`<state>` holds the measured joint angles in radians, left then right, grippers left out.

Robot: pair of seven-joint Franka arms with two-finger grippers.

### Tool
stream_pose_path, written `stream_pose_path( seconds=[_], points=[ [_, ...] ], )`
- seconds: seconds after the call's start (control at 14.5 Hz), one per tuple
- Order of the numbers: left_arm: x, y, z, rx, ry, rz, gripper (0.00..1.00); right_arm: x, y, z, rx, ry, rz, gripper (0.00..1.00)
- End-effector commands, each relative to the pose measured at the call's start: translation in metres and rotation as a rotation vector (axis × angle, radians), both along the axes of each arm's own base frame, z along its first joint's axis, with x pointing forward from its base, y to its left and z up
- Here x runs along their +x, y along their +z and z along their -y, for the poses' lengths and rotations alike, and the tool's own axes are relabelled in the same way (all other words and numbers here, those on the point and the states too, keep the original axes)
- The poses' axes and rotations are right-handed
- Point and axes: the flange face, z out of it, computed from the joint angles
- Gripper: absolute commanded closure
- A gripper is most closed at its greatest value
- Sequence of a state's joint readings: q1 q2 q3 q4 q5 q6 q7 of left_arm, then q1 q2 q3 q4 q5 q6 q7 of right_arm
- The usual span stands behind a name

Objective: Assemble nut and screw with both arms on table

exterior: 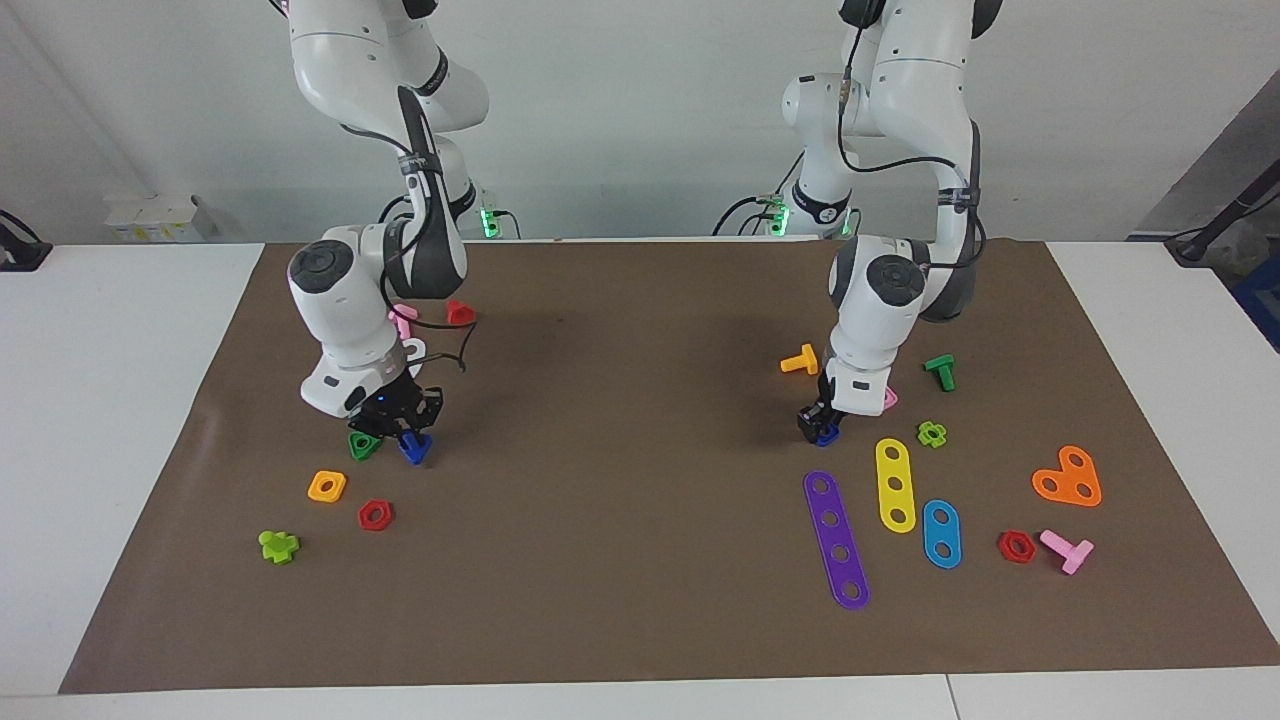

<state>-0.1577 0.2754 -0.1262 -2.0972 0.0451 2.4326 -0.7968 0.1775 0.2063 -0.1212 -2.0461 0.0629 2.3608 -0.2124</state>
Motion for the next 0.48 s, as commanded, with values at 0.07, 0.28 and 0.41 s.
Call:
stream_pose_path(
  seconds=[0.07, 0.28, 0.41],
  points=[
    [0.013, 0.017, 0.008, 0.067, -0.053, -0.020, 1.00, 0.012, 0.073, -0.038, 0.047, -0.069, -0.028, 1.00],
    [0.034, 0.043, 0.025, 0.069, -0.067, -0.018, 1.00, 0.012, 0.096, -0.121, 0.063, -0.124, 0.004, 1.00],
    [0.042, 0.051, 0.030, 0.072, -0.069, -0.026, 1.00, -0.001, 0.095, -0.190, 0.087, -0.159, 0.030, 1.00]
  ],
)
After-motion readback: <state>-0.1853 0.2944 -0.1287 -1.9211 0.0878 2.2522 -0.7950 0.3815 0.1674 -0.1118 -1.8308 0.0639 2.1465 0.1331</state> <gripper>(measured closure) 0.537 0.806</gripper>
